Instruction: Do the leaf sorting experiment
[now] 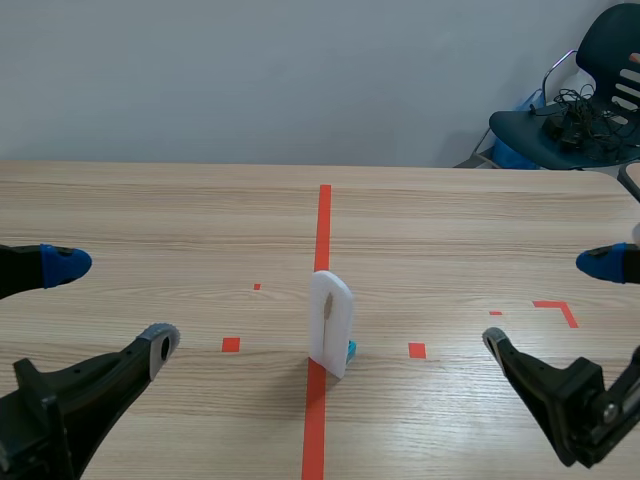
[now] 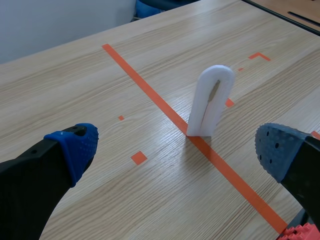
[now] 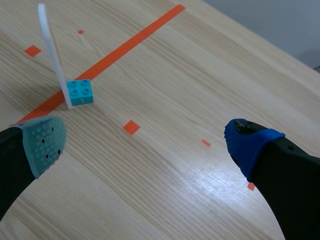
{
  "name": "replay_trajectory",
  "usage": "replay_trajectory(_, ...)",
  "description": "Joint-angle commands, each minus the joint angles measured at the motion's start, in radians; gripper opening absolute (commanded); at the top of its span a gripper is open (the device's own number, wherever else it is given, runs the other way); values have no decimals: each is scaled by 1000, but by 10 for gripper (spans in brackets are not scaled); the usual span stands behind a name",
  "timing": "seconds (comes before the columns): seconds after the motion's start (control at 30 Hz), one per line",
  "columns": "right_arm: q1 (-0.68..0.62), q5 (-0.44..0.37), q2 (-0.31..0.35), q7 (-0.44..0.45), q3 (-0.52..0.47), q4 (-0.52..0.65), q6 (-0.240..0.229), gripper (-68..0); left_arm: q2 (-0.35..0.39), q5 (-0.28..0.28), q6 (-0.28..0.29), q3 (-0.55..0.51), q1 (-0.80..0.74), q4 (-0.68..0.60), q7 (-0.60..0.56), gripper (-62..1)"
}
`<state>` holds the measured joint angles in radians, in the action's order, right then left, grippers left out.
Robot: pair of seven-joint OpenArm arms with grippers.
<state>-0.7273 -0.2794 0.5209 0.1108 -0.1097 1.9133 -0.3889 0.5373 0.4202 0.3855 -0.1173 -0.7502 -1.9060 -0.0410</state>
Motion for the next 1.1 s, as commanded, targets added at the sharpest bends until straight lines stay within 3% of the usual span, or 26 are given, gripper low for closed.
replay_trajectory(0.0, 51, 33, -23, 38, -8, -2, 3, 4, -5, 6, 2, -5, 5, -4, -14, 14)
replay_trajectory(0.1, 116, 33, -75, -8, -6, -21, -21, 4, -5, 6, 2, -5, 5, -4, -14, 14)
replay_trajectory(0.23, 214, 33, -132, -21, 36, -80, -143, 4, -5, 6, 2, -5, 6, -4, -14, 14)
replay_trajectory(0.3, 254, 33, -151, -39, 82, -123, -180, 4, -5, 6, 2, -5, 6, -4, -14, 14)
replay_trajectory(0.47, 347, 38, -185, -29, 216, -264, -181, 4, -5, 6, 2, -5, 6, -4, -14, 14)
replay_trajectory(0.57, 411, 95, -224, -14, 278, -364, -180, 4, -5, 6, 2, -5, 6, -4, -14, 14)
replay_trajectory(0.73, 504, 120, -281, 98, 363, -537, -177, 4, -5, 6, 2, -5, 6, -4, -14, 14)
replay_trajectory(0.93, 579, 191, -362, 159, 421, -697, -127, 2, -5, 6, 2, -5, 6, -4, -14, 14)
replay_trajectory(1.07, 584, 192, -372, 203, 447, -715, -90, -231, -5, 6, 2, -5, 6, -4, -14, 14)
